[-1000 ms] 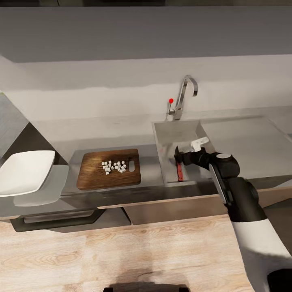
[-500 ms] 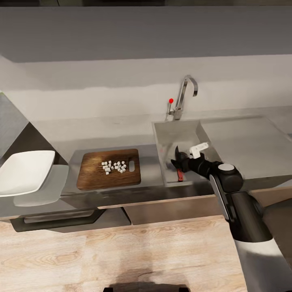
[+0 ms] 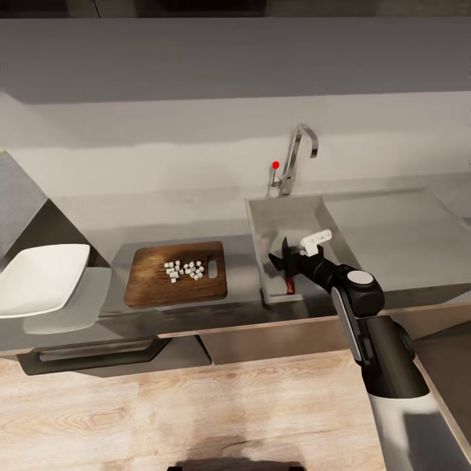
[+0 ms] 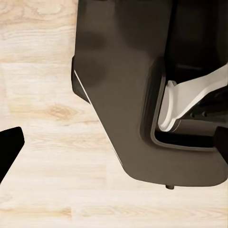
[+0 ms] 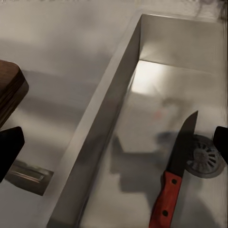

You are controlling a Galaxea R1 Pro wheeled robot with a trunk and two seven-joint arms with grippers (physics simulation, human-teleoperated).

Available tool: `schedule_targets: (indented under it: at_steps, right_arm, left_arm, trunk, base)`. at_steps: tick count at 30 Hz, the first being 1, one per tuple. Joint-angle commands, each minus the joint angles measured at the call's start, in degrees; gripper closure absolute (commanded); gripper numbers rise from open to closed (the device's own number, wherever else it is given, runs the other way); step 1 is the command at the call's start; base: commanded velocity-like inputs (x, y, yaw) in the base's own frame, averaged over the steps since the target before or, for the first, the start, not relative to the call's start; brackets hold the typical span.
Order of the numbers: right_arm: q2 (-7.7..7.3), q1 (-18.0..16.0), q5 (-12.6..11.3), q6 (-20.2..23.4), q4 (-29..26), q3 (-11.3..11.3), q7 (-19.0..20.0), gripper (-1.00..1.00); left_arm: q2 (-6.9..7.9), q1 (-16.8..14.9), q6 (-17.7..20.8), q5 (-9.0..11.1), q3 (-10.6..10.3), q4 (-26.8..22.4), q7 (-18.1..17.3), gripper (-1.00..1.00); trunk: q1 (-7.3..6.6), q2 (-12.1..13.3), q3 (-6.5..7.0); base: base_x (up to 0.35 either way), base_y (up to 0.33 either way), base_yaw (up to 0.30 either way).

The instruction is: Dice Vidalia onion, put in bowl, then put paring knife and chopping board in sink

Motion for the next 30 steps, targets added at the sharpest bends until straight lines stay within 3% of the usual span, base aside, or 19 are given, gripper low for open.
schedule_targets:
  at_steps: [1, 10, 12, 14, 19, 24, 26, 30]
  right_arm:
    - [-0.03, 0.0, 0.6, 0.2, -0.1, -0.1, 0.4, -1.0]
    - [-0.03, 0.0, 0.6, 0.3, -0.1, -0.6, 0.5, -1.0]
    - [-0.03, 0.0, 0.6, 0.3, 0.0, -0.6, 0.5, -1.0]
    - [-0.03, 0.0, 0.6, 0.3, 0.0, -0.6, 0.5, -1.0]
    - [-0.03, 0.0, 0.6, 0.3, 0.0, -0.6, 0.5, -1.0]
    - [-0.03, 0.0, 0.6, 0.3, 0.0, -0.6, 0.5, -1.0]
    - [-0.03, 0.0, 0.6, 0.3, 0.0, -0.6, 0.4, -1.0]
    - [-0.03, 0.0, 0.6, 0.4, 0.0, -0.6, 0.4, -1.0]
  left_arm:
    - [-0.07, 0.0, 0.0, -0.1, 0.3, -0.1, -0.3, -1.0]
    - [-0.07, 0.0, -0.3, -0.1, 0.3, -0.7, -0.3, -1.0]
    - [-0.07, 0.0, -2.0, -0.1, 0.3, -1.2, -0.3, -1.0]
    - [0.0, 0.0, -3.8, -0.2, 0.2, -3.3, -0.2, -1.0]
    - [0.26, 0.2, -4.3, -0.3, 0.0, -13.7, -0.1, -1.0]
    - [0.3, 0.2, -4.1, -0.5, -0.1, -18.2, -0.1, -1.0]
    - [0.35, 0.2, -2.0, -0.5, -0.1, -20.4, -0.1, -1.0]
    - [0.36, 1.1, 8.7, -0.3, -0.2, -31.3, -0.1, -1.0]
  trunk:
    - [0.04, -0.1, 0.01]
    - [0.04, -0.1, 0.83]
    - [0.04, -0.1, 1.01]
    - [0.04, -0.1, 1.19]
    - [0.04, -0.1, 1.64]
    - [0.04, -0.1, 2.09]
    - [0.04, -0.1, 2.27]
    - [0.04, -0.1, 2.63]
  base:
    - [0.0, 0.0, 0.0]
    - [0.0, 0.0, 0.0]
    - [0.0, 0.0, 0.0]
    - [0.0, 0.0, 0.0]
    - [0.0, 0.0, 0.0]
    - [0.0, 0.0, 0.0]
    - [0.0, 0.0, 0.0]
    - [0.0, 0.0, 0.0]
